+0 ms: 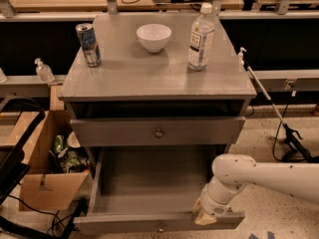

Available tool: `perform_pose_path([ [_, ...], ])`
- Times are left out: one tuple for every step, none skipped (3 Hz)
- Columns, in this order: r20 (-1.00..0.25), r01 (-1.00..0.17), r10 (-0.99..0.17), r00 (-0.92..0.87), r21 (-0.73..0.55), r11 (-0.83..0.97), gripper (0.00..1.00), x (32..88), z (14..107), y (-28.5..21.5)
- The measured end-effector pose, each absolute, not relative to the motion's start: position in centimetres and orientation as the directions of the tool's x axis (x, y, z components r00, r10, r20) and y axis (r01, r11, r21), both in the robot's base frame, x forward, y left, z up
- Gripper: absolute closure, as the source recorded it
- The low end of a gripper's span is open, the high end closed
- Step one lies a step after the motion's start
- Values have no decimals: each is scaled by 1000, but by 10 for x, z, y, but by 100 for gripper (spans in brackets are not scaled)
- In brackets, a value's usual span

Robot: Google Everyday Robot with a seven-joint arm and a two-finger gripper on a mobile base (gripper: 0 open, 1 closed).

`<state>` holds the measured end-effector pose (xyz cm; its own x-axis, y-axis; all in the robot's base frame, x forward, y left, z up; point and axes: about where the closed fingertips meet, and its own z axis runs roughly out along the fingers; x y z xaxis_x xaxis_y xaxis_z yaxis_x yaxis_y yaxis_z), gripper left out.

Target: Open middle drawer

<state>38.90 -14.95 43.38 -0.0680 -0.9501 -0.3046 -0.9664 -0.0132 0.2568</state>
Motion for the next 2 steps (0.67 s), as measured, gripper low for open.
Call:
perform_pose_path([
  [-305,-966,-950,-68,257,-13,51,389,434,-149],
  [-305,-966,-950,-68,257,-13,28,389,434,-149],
])
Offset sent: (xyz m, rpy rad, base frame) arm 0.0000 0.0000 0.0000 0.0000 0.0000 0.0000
